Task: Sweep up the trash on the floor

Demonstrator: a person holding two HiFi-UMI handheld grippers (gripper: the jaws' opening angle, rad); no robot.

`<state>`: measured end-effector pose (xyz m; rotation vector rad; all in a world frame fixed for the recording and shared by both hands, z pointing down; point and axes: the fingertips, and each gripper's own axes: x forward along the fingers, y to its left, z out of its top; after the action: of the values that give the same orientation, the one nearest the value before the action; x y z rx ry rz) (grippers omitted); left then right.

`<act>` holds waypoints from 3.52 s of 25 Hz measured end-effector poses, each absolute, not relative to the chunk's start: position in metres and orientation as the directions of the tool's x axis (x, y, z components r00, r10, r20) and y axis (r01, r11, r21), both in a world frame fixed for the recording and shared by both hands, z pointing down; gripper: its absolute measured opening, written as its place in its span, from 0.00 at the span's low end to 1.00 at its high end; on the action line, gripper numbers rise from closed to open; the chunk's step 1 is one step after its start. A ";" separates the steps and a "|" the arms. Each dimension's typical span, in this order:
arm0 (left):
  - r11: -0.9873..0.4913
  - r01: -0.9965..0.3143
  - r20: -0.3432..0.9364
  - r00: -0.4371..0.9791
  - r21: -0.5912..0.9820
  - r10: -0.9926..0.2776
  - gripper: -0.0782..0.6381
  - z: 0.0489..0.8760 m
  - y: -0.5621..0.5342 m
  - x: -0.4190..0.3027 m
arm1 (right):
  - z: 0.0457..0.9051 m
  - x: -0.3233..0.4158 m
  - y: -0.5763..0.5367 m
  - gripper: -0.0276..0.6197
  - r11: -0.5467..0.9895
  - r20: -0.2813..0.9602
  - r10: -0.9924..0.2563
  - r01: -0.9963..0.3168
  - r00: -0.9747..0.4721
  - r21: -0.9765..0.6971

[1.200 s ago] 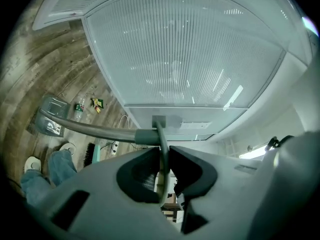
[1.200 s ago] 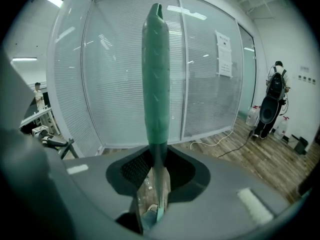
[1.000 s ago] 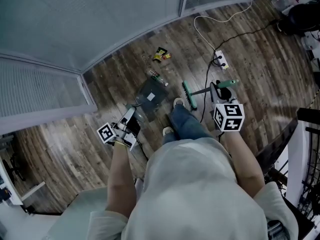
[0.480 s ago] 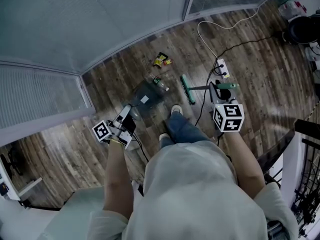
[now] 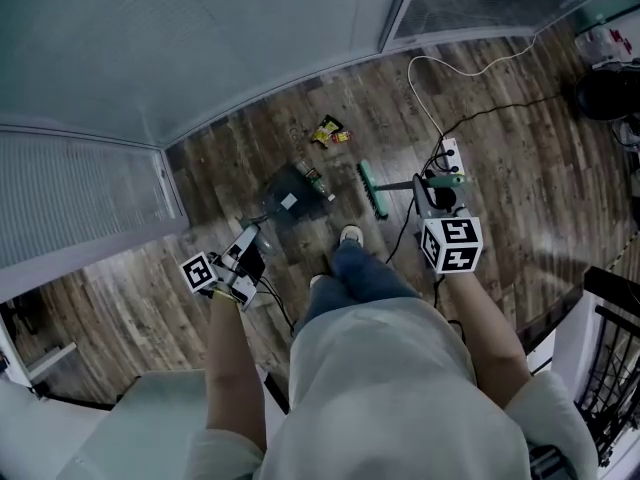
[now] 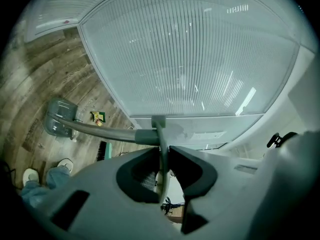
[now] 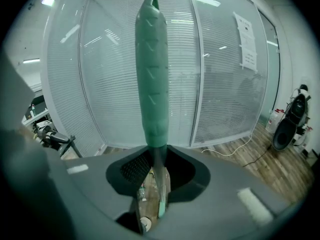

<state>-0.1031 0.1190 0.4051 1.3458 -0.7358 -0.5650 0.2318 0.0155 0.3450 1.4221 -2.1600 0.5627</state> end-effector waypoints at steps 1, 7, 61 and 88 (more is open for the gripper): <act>0.155 -0.048 0.148 0.655 0.987 -0.741 0.20 0.407 0.117 -0.105 | 0.347 0.230 0.011 0.19 0.374 0.603 -0.722 -0.925 -0.339 -0.071; 0.141 -0.015 0.118 0.642 0.990 -0.758 0.21 0.412 0.108 -0.114 | 0.361 0.213 0.001 0.19 0.375 0.604 -0.724 -0.925 -0.334 -0.062; 0.022 0.100 -0.051 0.674 0.995 -0.737 0.21 0.419 0.111 -0.130 | 0.507 0.018 0.026 0.19 0.494 0.638 -0.622 -0.860 -0.454 -0.129; 0.038 0.096 -0.035 0.663 0.995 -0.748 0.20 0.424 0.117 -0.129 | 0.482 0.004 0.024 0.19 0.479 0.583 -0.631 -0.848 -0.512 -0.226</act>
<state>-0.1292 0.1174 0.4242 1.3928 -0.5949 -0.7092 0.0042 0.0236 0.4819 1.2309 -2.3075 0.6960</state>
